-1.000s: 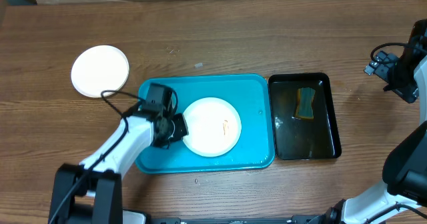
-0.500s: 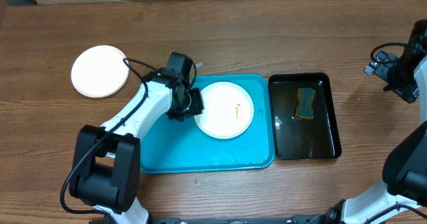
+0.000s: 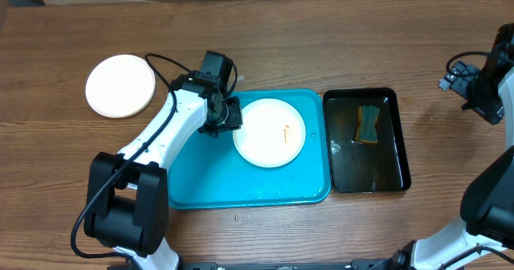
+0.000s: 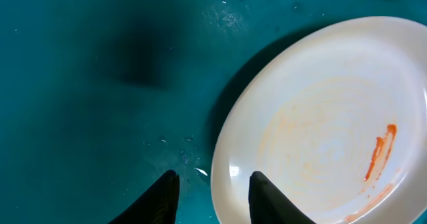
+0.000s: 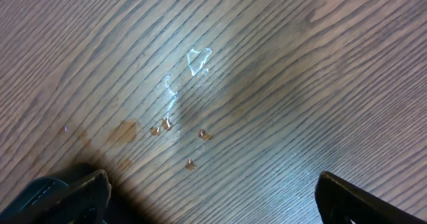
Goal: Clean dirty plates on tray and stack at the side
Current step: 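Drag the white plate right across the teal tray with the left gripper, then reach the right gripper into the black tray and grasp the sponge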
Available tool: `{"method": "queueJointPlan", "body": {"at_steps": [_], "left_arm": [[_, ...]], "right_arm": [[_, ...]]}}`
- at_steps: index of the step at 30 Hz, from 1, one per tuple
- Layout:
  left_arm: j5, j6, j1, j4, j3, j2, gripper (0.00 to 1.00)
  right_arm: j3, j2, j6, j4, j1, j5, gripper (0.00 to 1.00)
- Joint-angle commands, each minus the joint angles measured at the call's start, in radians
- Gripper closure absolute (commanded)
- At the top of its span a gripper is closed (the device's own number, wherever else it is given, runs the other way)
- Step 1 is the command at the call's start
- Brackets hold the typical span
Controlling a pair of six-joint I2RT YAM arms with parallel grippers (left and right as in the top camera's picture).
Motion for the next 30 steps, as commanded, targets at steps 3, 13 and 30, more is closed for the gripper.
{"method": "queueJointPlan", "body": {"at_steps": [3,13,30], "left_arm": [[-0.030,0.026,-0.022,0.031,-0.027,0.047,0.67],[-0.016,0.026,-0.032,0.046,-0.027,0.093,0.78],[0.012,-0.027,-0.032,0.064,-0.027,0.166,0.94]], "right_arm": [[0.014,-0.016,0.000,0.005,0.002,-0.001,0.00],[0.014,-0.016,0.000,0.006,0.002,-0.001,0.00],[0.014,-0.016,-0.145,0.000,0.017,-0.586,0.01]]}}
